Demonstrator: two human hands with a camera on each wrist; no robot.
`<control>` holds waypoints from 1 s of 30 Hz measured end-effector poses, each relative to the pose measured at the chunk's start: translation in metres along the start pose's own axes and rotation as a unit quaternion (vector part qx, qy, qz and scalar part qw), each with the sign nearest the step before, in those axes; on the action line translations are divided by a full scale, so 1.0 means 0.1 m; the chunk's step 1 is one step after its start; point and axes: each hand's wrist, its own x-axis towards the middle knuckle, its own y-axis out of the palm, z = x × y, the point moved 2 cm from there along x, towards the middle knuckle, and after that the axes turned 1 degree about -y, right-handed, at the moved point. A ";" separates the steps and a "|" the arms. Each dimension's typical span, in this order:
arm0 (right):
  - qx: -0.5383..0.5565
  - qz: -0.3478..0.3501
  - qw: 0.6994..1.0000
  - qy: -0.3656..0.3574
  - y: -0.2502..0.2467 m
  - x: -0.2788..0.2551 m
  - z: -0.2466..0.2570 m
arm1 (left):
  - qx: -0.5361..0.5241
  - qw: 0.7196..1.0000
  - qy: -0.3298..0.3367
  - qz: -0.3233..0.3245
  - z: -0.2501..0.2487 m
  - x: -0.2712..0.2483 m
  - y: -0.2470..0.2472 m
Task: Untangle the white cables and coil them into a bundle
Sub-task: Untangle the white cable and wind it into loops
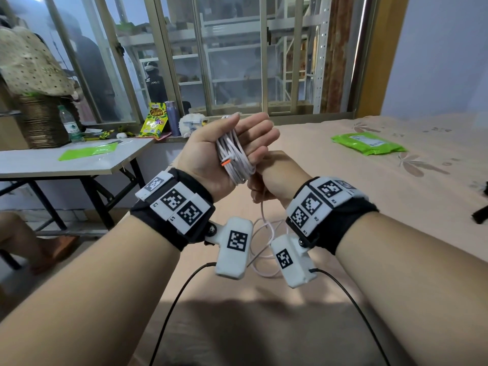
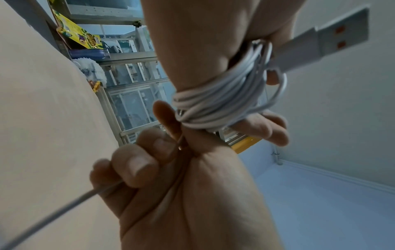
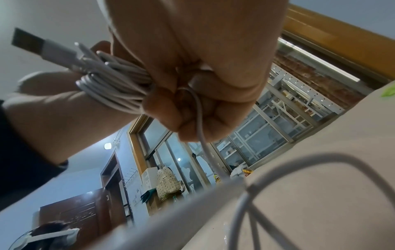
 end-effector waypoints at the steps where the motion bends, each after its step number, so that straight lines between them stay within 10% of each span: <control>1: 0.000 0.001 1.000 0.007 -0.01 0.00 0.00 | -0.006 1.000 0.001 0.000 0.01 0.00 0.01; 9: 0.002 0.086 0.995 0.046 0.02 -0.13 -0.06 | -0.015 0.992 0.105 -0.063 -0.12 0.16 -0.07; 13: -0.168 0.088 0.982 0.002 0.04 -0.16 -0.06 | 0.158 0.969 0.140 -0.128 -0.15 0.22 -0.20; 22: -0.309 0.031 0.941 -0.132 -0.10 -0.18 0.14 | 0.645 0.749 0.081 -0.132 0.00 0.20 -0.38; 30: -0.245 -0.093 0.939 -0.222 -0.31 -0.09 0.17 | 0.525 0.845 -0.087 -0.049 0.02 0.06 -0.42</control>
